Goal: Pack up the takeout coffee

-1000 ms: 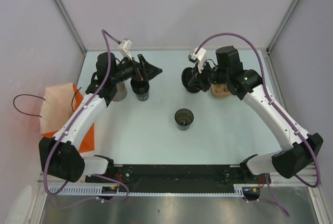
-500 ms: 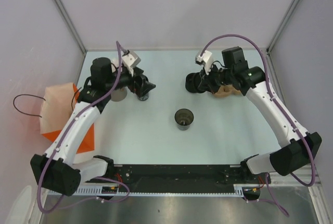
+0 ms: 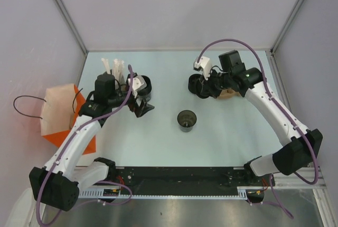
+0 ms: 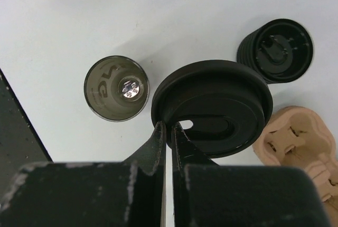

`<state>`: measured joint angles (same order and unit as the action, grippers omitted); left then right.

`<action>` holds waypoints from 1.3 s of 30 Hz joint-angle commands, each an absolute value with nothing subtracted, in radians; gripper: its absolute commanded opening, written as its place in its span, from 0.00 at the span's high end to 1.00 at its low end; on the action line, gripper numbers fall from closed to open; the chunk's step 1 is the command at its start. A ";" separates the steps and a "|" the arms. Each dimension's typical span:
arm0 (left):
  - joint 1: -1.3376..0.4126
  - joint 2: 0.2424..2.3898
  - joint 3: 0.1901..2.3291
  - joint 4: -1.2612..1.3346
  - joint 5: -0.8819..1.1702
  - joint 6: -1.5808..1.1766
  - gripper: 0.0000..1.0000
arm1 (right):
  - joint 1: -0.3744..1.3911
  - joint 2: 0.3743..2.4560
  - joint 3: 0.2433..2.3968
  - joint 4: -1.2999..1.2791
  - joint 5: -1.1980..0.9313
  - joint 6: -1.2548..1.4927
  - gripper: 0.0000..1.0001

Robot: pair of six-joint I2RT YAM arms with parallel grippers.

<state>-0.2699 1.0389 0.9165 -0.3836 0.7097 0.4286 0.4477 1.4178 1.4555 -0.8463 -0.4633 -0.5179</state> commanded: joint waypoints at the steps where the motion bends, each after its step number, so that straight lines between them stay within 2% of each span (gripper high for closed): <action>1: -0.268 0.991 0.891 -0.361 0.727 0.492 0.00 | 0.517 1.448 1.450 -0.880 -0.393 -0.552 1.00; 9: -0.256 0.899 0.815 -0.266 0.680 0.482 0.00 | 0.646 1.526 1.511 -1.015 -0.345 -0.594 0.99; 14: -0.207 0.818 0.739 -0.146 0.667 0.434 0.00 | 0.695 1.635 1.632 -1.175 -0.351 -0.624 0.99; 20: -0.167 0.828 0.710 -0.087 0.684 0.396 0.00 | 0.741 1.776 1.755 -1.333 -0.324 -0.632 0.97; 39: -0.155 0.822 0.707 -0.086 0.695 0.390 0.00 | 0.851 1.879 1.763 -1.275 -0.184 -0.535 0.97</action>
<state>-0.1699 0.8356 0.7120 -0.1345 0.6613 0.3923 0.8398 1.8572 1.7260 -1.2774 -0.2272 -0.5617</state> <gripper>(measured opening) 0.996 0.035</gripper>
